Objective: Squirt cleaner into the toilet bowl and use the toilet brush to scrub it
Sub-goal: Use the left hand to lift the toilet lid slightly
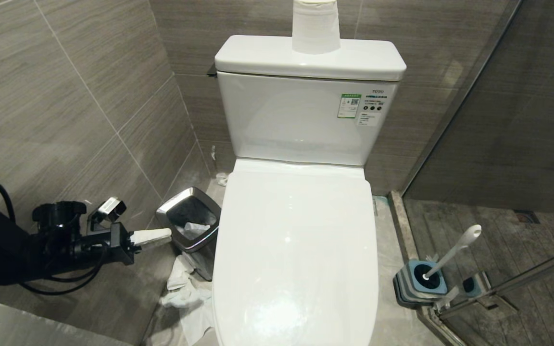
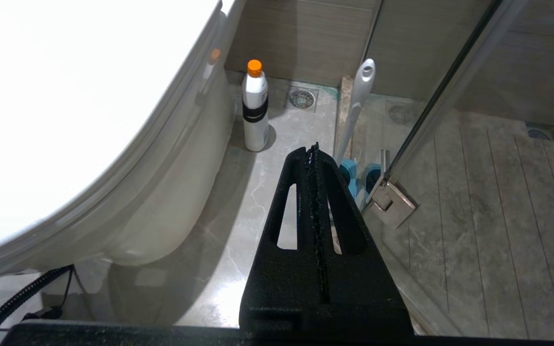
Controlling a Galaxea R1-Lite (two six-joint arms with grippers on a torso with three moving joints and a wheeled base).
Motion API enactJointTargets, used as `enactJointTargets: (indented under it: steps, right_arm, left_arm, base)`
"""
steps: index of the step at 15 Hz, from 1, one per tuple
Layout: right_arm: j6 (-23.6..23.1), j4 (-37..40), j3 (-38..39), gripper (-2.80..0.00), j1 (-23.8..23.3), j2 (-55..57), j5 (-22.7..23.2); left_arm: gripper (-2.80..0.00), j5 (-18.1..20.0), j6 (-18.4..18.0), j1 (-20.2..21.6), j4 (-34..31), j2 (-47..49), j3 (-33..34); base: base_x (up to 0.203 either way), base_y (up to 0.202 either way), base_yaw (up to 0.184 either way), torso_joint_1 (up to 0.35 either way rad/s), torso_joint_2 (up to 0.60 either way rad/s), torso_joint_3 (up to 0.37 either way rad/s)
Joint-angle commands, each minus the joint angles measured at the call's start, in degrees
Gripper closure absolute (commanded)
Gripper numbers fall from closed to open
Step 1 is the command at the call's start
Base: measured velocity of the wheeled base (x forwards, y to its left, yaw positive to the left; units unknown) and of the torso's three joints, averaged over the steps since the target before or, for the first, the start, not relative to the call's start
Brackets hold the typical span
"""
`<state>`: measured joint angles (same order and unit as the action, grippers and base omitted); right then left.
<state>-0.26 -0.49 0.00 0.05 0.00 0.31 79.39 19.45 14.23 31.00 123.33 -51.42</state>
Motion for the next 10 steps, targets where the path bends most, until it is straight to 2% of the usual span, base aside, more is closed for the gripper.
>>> enactJointTargets:
  steps: [1,7,10]
  right_arm:
    - [-0.05,-0.03,0.35,0.00,0.04,0.00,0.04]
    - [-0.09,-0.03,0.35,0.00,0.04,0.00,0.04]
    - [0.00,-0.03,0.35,0.00,0.04,-0.01,0.04]
  left_arm:
    - [-2.80,0.45,-0.67,0.95,0.25,1.83,1.10]
    - [-2.80,3.39,-2.61,2.23,0.40,1.92,4.42]
    - [-2.80,3.03,-2.56,3.31,7.08,1.36,5.81]
  base:
    - [0.000,0.000,0.000,0.000,0.00,0.000]
    - [0.000,0.000,0.000,0.000,0.00,0.000]
    - [0.000,0.000,0.000,0.000,0.00,0.000]
